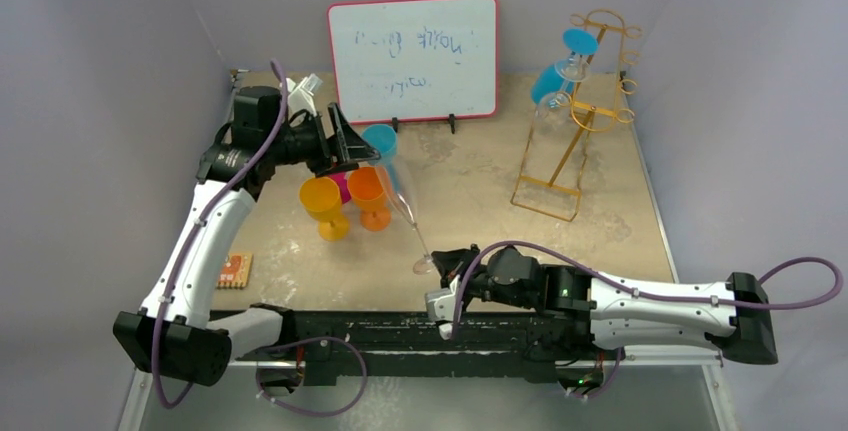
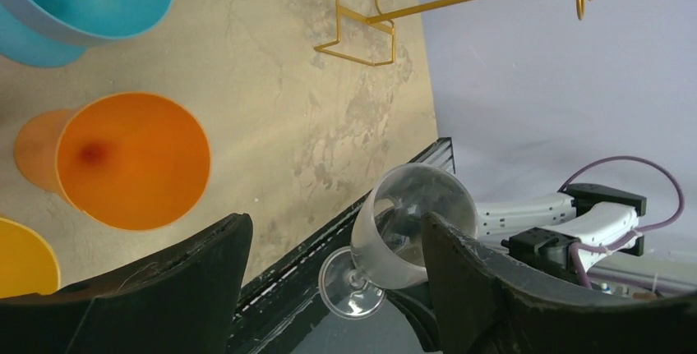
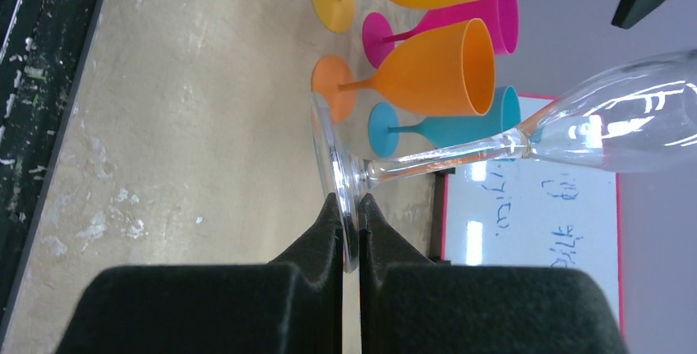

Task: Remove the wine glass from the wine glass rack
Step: Place the wine glass at the center of the board.

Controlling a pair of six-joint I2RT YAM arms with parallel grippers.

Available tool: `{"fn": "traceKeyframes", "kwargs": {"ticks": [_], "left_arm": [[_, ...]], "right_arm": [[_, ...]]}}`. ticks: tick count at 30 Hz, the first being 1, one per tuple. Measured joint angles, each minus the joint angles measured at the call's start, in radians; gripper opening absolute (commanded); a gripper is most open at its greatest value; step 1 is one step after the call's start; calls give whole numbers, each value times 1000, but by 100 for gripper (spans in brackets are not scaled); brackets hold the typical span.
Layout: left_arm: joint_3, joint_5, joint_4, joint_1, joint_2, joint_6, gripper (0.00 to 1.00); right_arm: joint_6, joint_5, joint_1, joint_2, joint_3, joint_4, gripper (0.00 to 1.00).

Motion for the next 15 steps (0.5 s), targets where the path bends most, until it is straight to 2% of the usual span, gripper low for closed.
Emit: {"fn": "traceKeyframes", "kwargs": {"ticks": [8, 12, 15], "left_arm": [[32, 3, -77, -16, 8, 92, 69], [34, -16, -99, -77, 14, 130, 65], [38, -36, -103, -132, 29, 148, 58]], "right_arm": [[-46, 10, 0, -6, 13, -59, 0], [-81, 24, 3, -9, 14, -87, 0], [-121, 23, 12, -8, 14, -103, 0]]}}
